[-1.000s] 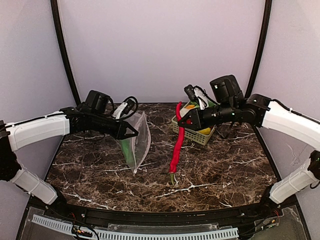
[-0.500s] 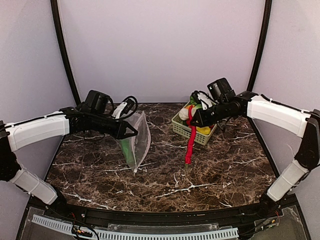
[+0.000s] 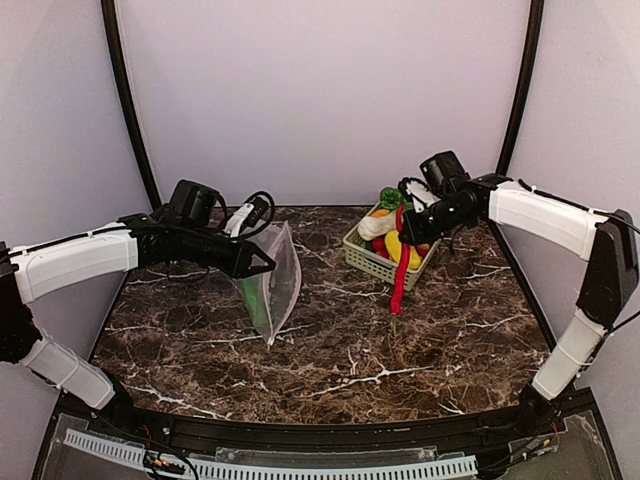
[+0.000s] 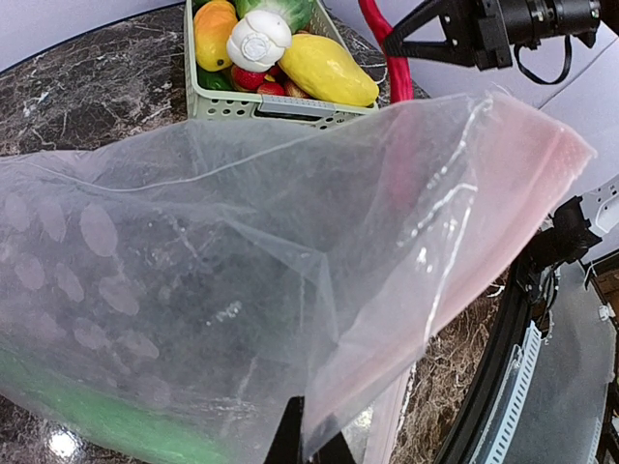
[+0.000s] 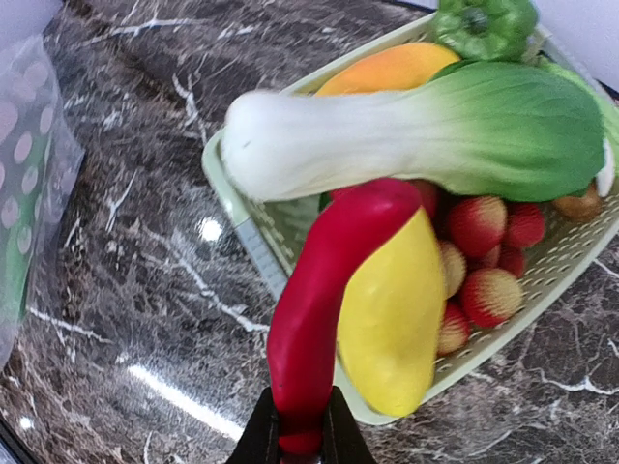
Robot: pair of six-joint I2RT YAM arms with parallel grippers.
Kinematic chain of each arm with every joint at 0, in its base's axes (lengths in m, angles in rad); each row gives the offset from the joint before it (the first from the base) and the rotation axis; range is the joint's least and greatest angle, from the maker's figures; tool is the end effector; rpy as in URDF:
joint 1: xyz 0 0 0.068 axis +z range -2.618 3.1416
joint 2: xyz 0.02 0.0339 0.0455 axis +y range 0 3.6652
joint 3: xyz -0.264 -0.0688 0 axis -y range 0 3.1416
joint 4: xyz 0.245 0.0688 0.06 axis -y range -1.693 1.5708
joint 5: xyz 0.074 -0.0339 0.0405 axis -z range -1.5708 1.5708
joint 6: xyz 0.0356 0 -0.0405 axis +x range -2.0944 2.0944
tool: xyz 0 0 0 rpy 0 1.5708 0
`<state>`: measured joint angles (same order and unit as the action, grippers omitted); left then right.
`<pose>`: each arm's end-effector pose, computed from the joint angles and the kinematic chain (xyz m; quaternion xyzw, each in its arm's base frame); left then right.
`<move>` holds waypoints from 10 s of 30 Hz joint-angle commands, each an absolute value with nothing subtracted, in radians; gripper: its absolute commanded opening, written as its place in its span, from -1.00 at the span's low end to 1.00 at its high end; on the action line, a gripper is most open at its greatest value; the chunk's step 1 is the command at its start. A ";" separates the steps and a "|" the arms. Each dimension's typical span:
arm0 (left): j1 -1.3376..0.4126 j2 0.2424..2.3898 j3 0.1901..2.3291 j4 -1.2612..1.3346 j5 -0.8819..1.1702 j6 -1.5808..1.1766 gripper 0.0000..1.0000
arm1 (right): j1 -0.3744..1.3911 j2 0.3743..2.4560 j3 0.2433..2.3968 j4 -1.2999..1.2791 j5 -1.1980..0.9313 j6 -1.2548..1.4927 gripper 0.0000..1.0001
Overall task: Place the food in the zip-top bag and seal the zipper
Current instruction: Place the fake vegetable in the bin, then pick up the fake vegetable from the bin, then place the fake vegetable in the zipper food storage bag, then pick up the fake vegetable from the bin.
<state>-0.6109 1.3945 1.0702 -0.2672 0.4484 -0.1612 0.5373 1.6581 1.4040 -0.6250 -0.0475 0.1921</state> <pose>0.2476 -0.1922 0.2931 0.2938 0.8154 -0.3544 0.3509 0.3128 0.1883 0.2886 -0.1695 0.9252 0.1417 0.3086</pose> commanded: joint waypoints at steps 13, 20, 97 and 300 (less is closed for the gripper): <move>-0.614 1.371 1.064 -0.288 0.440 -0.154 -0.99 | 0.249 1.827 1.733 -0.557 -0.246 0.322 -0.78; -0.614 1.365 1.065 -0.294 0.431 -0.149 -0.99 | 0.226 1.992 1.833 -0.538 -0.320 0.359 -0.65; -0.614 1.328 1.068 -0.296 0.430 -0.151 -0.99 | 0.598 1.844 1.215 0.073 0.027 1.041 -0.45; -0.584 1.296 1.032 -0.206 0.538 -0.148 -0.99 | 0.514 1.958 1.545 -0.637 0.149 0.274 0.20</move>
<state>-0.5915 1.2995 1.0389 -0.2096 0.5304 -0.1501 0.5217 1.9396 1.5627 -0.6674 0.1501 0.2794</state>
